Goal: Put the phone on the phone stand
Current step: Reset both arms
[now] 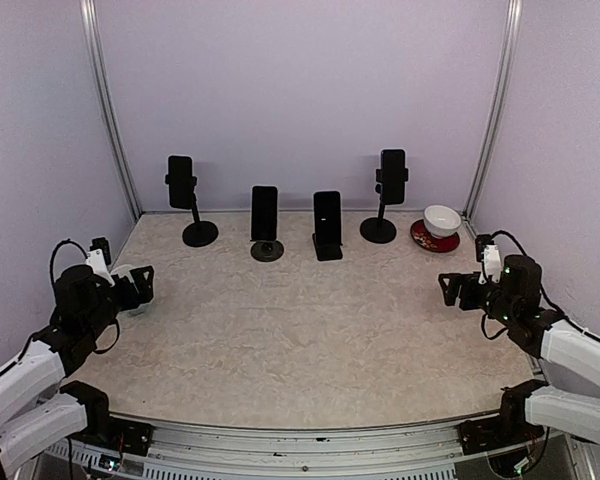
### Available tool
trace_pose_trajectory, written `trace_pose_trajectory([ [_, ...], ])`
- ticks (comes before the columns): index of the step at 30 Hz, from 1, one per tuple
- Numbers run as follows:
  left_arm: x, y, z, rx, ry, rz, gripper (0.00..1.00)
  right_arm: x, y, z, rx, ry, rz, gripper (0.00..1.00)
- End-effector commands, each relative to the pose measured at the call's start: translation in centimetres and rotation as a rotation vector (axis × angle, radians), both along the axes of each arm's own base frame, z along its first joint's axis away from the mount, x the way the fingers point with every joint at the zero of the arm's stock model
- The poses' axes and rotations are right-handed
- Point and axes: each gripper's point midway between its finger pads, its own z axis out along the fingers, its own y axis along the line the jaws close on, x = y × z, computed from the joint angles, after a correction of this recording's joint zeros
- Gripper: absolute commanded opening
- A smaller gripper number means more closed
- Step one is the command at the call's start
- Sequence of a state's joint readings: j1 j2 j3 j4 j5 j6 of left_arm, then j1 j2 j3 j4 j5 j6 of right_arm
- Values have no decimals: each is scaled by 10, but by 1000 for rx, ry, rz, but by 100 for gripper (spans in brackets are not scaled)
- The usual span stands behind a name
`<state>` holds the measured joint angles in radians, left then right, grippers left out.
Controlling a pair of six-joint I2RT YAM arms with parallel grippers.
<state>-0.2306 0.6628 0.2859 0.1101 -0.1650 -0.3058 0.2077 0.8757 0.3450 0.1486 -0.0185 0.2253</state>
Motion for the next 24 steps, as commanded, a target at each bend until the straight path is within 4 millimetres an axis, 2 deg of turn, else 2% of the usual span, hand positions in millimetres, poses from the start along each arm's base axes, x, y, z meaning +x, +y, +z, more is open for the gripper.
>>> trace_pose_trajectory([
  [1, 4, 5, 5, -27, -78, -48, 99, -8, -18, 8, -39, -69, -72, 100],
  [5, 2, 11, 2, -20, -71, -24, 99, -14, -30, 16, -60, -133, -128, 100],
  [8, -2, 6, 6, -8, -85, -55, 99, -17, -38, 19, -80, -153, -166, 100],
  [11, -7, 14, 6, 16, -86, -19, 99, -20, -43, 21, -91, -166, -185, 100],
  [15, -15, 23, 10, 62, -107, 21, 99, -25, -41, 24, -94, -191, -169, 100],
  [18, -21, 21, 16, 77, -143, 4, 99, -28, -47, 25, -93, -196, -202, 100],
  [24, -28, 16, 22, 97, -193, -34, 99, -30, -44, 26, -93, -203, -180, 100],
])
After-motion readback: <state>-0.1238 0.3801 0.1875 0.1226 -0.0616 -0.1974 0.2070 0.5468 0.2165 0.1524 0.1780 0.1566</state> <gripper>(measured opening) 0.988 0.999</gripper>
